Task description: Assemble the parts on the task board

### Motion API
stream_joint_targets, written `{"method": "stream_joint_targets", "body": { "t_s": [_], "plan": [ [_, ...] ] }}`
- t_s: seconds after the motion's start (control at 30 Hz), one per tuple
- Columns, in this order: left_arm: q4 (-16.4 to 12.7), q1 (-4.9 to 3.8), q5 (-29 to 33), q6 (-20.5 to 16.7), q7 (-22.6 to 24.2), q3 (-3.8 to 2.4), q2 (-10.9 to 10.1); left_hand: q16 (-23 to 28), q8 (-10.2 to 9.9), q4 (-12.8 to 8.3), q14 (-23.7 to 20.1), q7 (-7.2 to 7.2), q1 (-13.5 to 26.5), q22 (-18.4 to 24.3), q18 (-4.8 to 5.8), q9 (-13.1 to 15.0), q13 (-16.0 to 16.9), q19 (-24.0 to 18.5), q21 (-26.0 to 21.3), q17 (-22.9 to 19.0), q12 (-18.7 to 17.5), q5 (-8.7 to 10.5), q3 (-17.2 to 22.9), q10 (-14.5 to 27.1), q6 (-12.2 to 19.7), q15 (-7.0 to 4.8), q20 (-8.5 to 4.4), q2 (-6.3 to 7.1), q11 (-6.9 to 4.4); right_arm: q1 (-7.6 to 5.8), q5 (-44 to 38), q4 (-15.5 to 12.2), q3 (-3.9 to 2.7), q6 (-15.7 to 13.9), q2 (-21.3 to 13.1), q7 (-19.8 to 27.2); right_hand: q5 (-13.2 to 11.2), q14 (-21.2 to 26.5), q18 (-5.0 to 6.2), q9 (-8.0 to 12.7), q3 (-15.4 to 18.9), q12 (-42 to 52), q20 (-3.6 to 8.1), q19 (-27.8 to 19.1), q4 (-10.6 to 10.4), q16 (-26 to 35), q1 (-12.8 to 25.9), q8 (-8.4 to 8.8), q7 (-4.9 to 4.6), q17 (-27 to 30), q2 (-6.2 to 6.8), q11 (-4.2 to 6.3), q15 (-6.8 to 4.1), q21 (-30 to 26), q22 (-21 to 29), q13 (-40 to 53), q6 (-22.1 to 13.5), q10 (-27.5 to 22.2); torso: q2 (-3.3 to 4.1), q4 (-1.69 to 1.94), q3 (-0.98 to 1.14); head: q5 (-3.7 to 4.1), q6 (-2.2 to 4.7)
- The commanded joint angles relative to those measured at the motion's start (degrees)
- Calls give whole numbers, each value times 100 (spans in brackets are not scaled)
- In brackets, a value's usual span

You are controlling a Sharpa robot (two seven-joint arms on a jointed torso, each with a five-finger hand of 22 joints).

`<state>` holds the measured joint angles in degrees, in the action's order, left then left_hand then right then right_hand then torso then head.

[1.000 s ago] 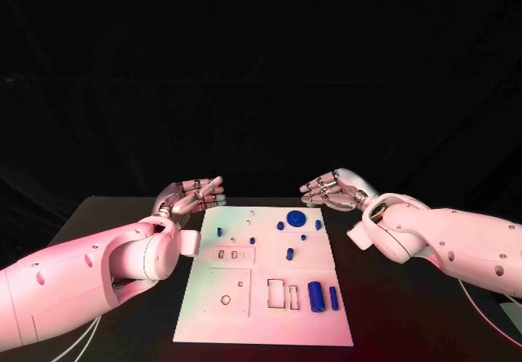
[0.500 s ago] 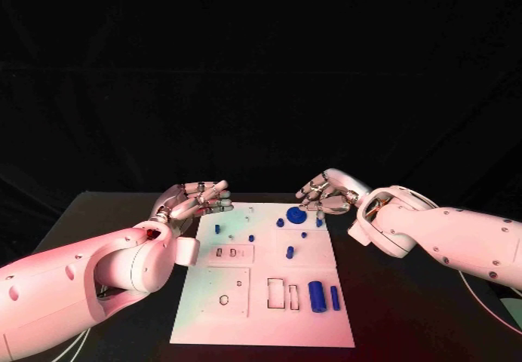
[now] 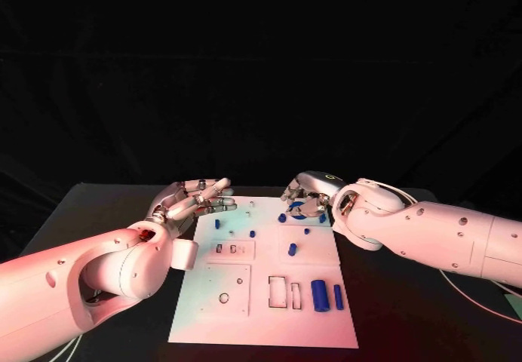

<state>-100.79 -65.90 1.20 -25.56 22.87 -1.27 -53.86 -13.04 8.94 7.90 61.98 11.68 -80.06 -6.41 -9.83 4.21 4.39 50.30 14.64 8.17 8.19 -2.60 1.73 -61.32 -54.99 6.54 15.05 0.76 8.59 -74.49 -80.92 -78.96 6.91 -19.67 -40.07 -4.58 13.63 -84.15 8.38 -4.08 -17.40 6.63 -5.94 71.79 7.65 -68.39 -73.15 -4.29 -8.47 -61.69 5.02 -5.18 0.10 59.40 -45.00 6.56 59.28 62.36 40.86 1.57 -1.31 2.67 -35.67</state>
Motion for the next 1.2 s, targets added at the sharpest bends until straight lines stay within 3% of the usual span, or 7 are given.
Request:
{"method": "stream_joint_targets", "body": {
  "t_s": [0.03, 0.37, 0.7, 0.87, 1.2],
  "plan": [
    [-59, -70, 8, 117, 3, -12, -28, 22, -21, 5, 21, 25, -2, 0, -74, -10, -10, 48, 37, 7, -37, -26, -34, 1, -3, -3, 8, 1, 32, -4, -765, 57, -1, 241, 65, -361, 5, -249, -121, -11, -12, 45, -5, 99, -57, -287, -31, 4, 10, -303, 63, -2, 22, 279, -365, 8, -39, -71, 124, 39, -22, 22, 23],
    [-132, -189, 8, 121, 0, -15, -115, 27, -25, 5, 17, 27, 1, 2, -73, -11, -11, 47, 36, 7, -43, -26, -37, 4, -2, 0, 8, 1, 34, -7, -1095, 132, 2, 498, 170, -550, -25, -282, -208, -18, -46, 149, -30, 269, -129, -773, -50, -13, 31, -820, 95, -11, 30, 771, -1026, 18, -36, -145, 224, 60, -44, 49, 31],
    [-82, -245, 8, 166, -14, -16, -167, 120, -84, -11, -73, 58, 21, 34, -64, -22, -25, -17, -8, 3, -130, -25, -85, 45, 25, 39, 27, -7, 69, -5, -1156, 186, 8, 550, 220, -667, -53, -262, -178, -21, -29, 163, -35, 180, -150, -752, -32, -19, 31, -773, 122, -13, 34, 676, -879, 18, -27, -163, 257, 88, -43, 61, 52],
    [-41, -263, 8, 172, -14, -17, -174, 330, -187, -55, -252, 96, 29, 159, -18, -29, -41, -372, -231, -20, -271, -22, -148, 127, 80, 111, 131, -40, 130, -5, -1160, 206, 8, 528, 242, -672, -56, -266, -185, -23, -41, 176, -36, 196, -162, -790, -39, -25, 31, -819, 104, -11, 33, 714, -935, 20, -15, -159, 264, 101, -49, 60, 55],
    [-35, -289, 9, 179, -13, -18, -191, 436, -238, -76, -335, 118, 33, 200, -6, -33, -48, -484, -304, -37, -332, -24, -172, 181, 119, 147, 151, -49, 148, -5, -1125, 269, 10, 626, 309, -646, -70, -271, -205, -33, -92, 262, -35, 237, -219, -883, -44, -51, 29, -911, 59, 6, 24, 832, -1103, 38, 42, -63, 286, 102, -49, 56, 41]
  ]
}}
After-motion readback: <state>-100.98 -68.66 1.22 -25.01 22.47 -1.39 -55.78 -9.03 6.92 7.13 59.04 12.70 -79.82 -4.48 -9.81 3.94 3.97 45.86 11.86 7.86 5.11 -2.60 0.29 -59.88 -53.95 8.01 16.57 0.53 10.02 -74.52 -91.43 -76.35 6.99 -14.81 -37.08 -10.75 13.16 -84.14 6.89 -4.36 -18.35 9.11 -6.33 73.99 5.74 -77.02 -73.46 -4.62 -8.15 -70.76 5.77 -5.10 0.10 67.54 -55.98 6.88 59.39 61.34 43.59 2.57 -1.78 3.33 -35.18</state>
